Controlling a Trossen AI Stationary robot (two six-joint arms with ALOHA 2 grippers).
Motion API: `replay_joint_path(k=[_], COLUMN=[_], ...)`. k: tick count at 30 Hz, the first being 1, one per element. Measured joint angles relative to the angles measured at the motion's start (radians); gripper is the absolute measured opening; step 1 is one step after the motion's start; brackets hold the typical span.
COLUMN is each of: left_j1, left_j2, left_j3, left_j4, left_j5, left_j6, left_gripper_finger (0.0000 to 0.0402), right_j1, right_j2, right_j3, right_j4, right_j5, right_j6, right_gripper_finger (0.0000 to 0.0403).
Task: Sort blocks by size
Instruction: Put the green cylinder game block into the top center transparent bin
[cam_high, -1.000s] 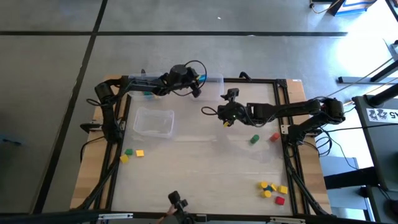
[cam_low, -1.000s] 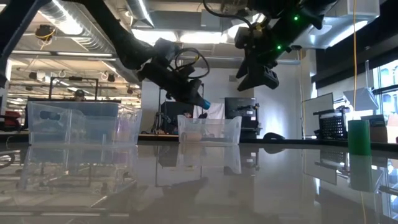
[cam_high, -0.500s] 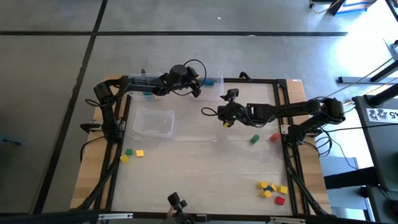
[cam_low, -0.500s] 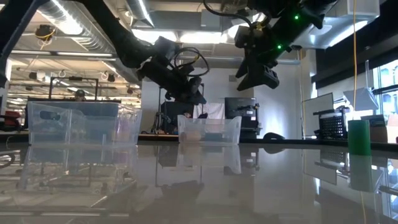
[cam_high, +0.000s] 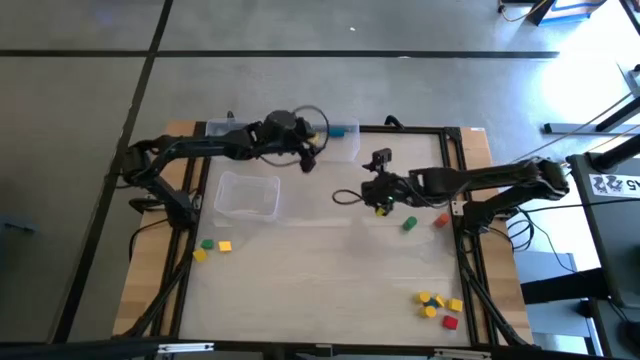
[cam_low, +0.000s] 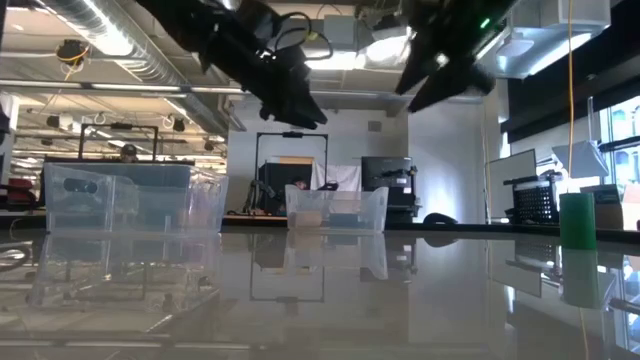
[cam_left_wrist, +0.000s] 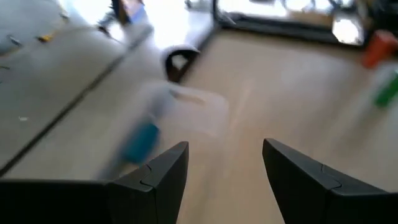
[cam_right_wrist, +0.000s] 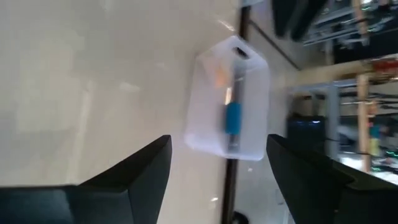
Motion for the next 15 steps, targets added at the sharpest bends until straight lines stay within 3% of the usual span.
replay_joint_path(k=[4, 8, 15], left_j1=[-0.058, -0.105, -0.169], left_j2=[-0.003, 0.004, 0.005], left_j3=[-0.03, -0.085, -0.13], left_j4=[-0.031, 0.034, 0.17], left_j5=[0.002, -0.001, 0.0], left_j6=[-0.003, -0.017, -0.012], left_gripper_finger=[0.0205, 0.0205, 0.0205], right_j1=[0.047, 0.074, 0.117], right_j2=[-0.075, -0.125, -0.136], right_j3=[0.032, 0.031, -0.017], right_j4=[-0.202, -0.381, -0.587], right_j5=[-0.09, -0.226, -0.36], right_j6=[0.122, 0.261, 0.419], right_gripper_finger=[0.0269, 0.0269, 0.0269])
